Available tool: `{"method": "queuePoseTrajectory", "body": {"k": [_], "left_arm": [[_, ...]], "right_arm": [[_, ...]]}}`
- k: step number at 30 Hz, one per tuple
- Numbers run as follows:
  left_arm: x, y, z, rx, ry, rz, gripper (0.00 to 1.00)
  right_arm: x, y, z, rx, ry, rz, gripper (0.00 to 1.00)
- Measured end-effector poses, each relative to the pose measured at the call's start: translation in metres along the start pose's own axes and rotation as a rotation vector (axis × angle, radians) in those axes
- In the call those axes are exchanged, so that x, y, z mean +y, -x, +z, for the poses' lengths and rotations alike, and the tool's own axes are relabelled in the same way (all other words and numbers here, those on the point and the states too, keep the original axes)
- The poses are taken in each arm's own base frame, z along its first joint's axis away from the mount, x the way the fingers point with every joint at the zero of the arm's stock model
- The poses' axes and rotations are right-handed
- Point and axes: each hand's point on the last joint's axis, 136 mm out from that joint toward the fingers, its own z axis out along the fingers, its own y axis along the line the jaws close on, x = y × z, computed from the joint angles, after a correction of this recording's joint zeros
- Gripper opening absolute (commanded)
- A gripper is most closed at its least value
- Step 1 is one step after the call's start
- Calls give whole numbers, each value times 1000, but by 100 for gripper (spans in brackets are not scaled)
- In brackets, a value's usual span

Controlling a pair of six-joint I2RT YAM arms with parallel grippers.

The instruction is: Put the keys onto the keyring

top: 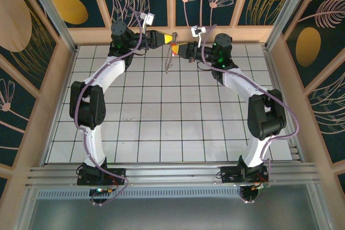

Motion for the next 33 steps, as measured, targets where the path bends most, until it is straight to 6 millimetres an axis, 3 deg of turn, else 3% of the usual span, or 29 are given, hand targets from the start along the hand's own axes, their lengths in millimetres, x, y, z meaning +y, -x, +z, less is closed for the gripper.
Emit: {"method": "queuePoseTrajectory", "body": {"k": [16,24,29,33], "left_arm": [[-5,3,-2,-44,-8,-7,0],[-1,2,-6,-102,-6,-58,0],[2,6,-8,-145,3,-71,0],[-3,13,-9,-178,5,-60,0]], "right_arm": [[12,-1,10,21,42,-1,0],[3,-5,19,17,98,70,0],[3,-10,19,25,97,88,28],[-2,-45,9,75,55,168,34]]}}
